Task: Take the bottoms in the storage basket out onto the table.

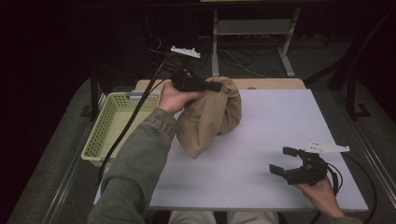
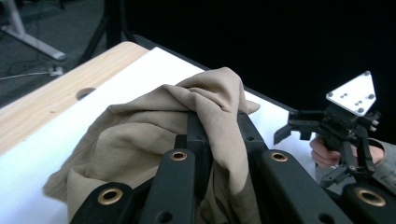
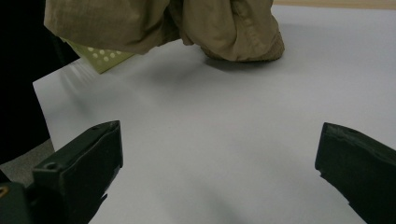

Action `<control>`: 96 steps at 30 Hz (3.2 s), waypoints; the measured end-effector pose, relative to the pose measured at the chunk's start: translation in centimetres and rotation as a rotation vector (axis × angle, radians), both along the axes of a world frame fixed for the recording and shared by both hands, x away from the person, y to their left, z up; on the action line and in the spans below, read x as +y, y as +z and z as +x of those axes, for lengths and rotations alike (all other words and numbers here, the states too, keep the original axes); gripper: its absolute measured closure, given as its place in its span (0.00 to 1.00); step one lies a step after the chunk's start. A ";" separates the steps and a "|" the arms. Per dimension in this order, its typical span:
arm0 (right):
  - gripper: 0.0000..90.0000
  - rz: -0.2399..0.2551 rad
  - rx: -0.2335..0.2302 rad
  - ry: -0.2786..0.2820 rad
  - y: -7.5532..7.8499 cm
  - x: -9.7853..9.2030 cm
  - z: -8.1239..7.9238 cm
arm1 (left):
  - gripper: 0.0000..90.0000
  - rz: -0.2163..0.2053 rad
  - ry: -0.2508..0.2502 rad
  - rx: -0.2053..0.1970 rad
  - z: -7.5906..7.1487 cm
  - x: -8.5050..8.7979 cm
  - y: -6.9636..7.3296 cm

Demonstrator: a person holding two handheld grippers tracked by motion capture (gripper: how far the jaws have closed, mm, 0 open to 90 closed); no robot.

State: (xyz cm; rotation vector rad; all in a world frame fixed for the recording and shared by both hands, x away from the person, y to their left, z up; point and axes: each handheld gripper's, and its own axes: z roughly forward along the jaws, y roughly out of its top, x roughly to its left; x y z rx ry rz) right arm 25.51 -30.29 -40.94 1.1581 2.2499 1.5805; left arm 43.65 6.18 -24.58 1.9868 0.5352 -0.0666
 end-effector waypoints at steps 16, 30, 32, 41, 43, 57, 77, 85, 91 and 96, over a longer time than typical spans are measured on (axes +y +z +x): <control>0.01 -0.001 -0.001 -0.004 0.0 -0.1 0.0 | 0.86 0.058 -0.104 0.006 -1.4 -4.2 -4.3; 0.01 -0.002 -0.003 -0.009 0.0 -0.2 0.0 | 0.82 0.063 -0.198 0.011 -2.9 -6.8 -7.4; 0.01 -0.002 -0.002 -0.010 0.0 -0.2 0.0 | 0.82 0.065 -0.208 0.013 -3.3 -7.3 -8.0; 0.01 -0.003 -0.001 -0.008 0.0 -0.2 0.0 | 0.78 0.063 -0.230 0.024 -4.1 -8.6 -9.8; 0.01 -0.004 -0.002 -0.008 0.0 -0.2 0.0 | 0.77 0.067 -0.238 0.029 -4.3 -8.8 -10.1; 0.01 -0.007 0.002 -0.009 0.0 -0.2 -0.1 | 0.60 0.061 -0.265 0.030 -5.2 -9.7 -11.9; 0.01 -0.004 0.001 -0.014 0.0 -0.2 -0.2 | 0.13 0.067 -0.145 0.040 -5.7 -5.9 -8.5; 0.01 -0.003 0.002 -0.015 0.1 -0.2 -0.3 | 0.00 0.096 -0.069 -0.004 -6.2 -3.7 -7.5; 0.01 -0.002 0.001 -0.017 0.1 -0.3 -0.3 | 0.00 0.087 -0.033 -0.020 -6.9 -2.0 -6.9; 0.01 -0.003 0.001 -0.017 0.1 -0.3 -0.3 | 0.00 0.091 -0.007 -0.042 -7.7 -0.7 -6.7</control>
